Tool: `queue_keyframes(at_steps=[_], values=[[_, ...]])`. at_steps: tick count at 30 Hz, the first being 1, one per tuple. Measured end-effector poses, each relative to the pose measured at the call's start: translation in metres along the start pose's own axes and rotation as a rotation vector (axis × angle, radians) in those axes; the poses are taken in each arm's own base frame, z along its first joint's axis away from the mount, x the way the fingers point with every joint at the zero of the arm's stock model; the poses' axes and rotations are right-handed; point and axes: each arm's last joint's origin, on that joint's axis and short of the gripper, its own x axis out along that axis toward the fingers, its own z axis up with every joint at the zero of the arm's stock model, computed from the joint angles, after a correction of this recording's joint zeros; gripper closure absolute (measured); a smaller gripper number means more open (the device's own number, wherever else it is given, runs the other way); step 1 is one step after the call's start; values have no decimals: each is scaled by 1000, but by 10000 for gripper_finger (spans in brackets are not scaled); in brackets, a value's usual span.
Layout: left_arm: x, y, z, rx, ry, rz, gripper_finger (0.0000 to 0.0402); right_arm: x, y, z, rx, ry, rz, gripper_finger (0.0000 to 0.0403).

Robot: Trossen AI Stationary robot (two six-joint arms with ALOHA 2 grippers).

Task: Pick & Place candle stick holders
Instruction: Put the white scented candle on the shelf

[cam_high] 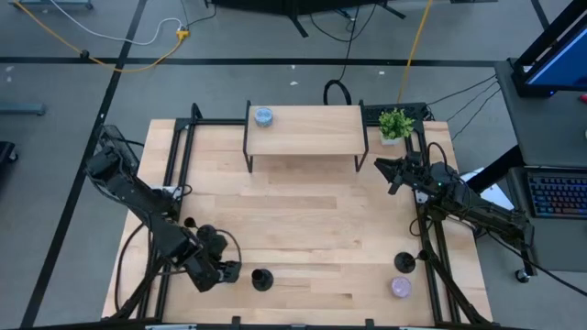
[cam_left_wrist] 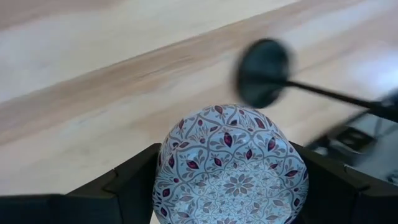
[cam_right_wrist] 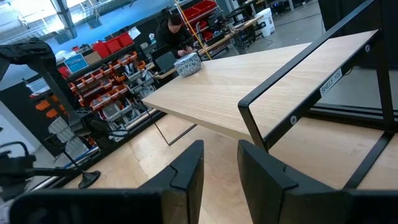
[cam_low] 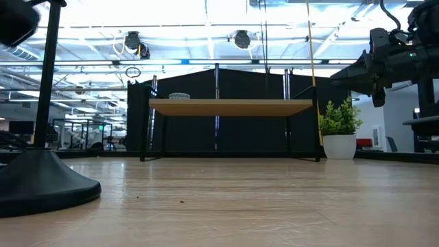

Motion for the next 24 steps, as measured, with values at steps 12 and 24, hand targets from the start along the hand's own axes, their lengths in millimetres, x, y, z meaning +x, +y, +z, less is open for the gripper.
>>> queue_keyframes(at_steps=[12,24], values=[[-42,-42,37,166,-115,111,102,0,0,0,0,0,0,314],[-103,-86,95,340,-302,113,102,0,0,0,0,0,0,314]])
